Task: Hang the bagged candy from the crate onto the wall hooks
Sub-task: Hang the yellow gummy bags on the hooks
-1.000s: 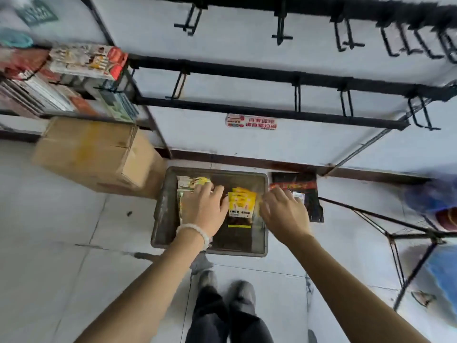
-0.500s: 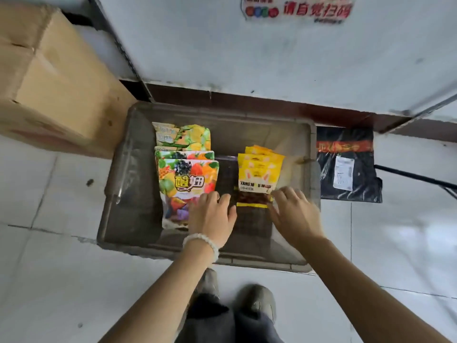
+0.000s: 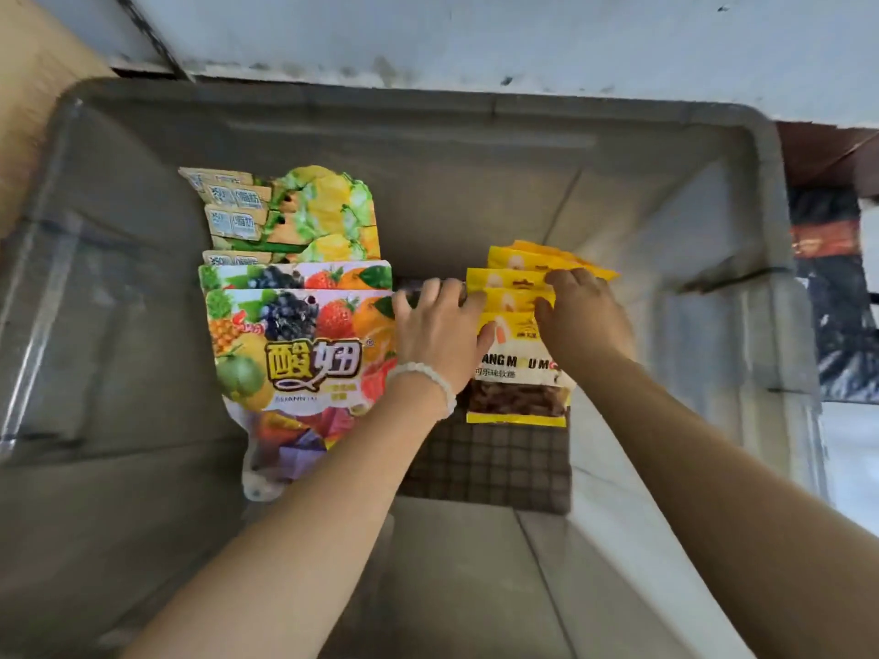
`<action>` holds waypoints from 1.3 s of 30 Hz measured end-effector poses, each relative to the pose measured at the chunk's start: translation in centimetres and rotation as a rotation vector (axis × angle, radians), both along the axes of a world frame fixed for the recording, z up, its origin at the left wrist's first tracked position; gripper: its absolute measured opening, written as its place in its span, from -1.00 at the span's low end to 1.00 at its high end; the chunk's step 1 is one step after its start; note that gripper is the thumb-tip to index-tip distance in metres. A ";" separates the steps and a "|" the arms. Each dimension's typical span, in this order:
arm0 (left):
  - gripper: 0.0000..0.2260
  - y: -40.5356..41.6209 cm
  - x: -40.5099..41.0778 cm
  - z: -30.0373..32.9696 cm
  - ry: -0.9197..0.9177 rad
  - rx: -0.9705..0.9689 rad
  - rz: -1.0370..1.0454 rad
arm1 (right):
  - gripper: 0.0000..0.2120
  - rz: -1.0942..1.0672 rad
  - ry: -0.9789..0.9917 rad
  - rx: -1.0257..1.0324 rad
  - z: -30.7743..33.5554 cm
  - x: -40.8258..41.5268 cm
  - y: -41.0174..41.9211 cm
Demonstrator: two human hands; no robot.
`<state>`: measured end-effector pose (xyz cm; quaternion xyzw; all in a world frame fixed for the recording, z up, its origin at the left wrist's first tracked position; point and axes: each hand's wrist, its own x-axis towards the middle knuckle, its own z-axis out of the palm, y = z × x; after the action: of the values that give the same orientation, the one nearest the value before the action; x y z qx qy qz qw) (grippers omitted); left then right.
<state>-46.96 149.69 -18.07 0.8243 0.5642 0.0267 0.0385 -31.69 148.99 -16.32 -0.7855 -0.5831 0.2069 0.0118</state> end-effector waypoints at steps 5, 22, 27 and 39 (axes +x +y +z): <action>-0.89 0.3 0.6 -1.9 0.014 -0.019 -0.001 | -0.71 -0.031 -0.009 -0.032 -1.6 0.2 0.5; -0.92 -5.5 -1.9 13.6 -0.350 -0.175 -0.107 | -0.84 0.024 0.281 -0.018 14.2 -0.3 -7.2; -0.93 -5.5 -2.5 28.4 -0.376 -0.148 -0.175 | -0.88 0.083 0.396 0.062 28.1 0.0 -7.4; -0.89 -11.3 -2.9 59.7 -0.390 -0.004 -0.294 | -0.87 0.158 0.430 0.114 57.4 0.9 -14.1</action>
<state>-49.85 138.35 41.66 0.8768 0.4201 0.1783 0.1515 -30.79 134.92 41.09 -0.6734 -0.6374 0.3366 0.1640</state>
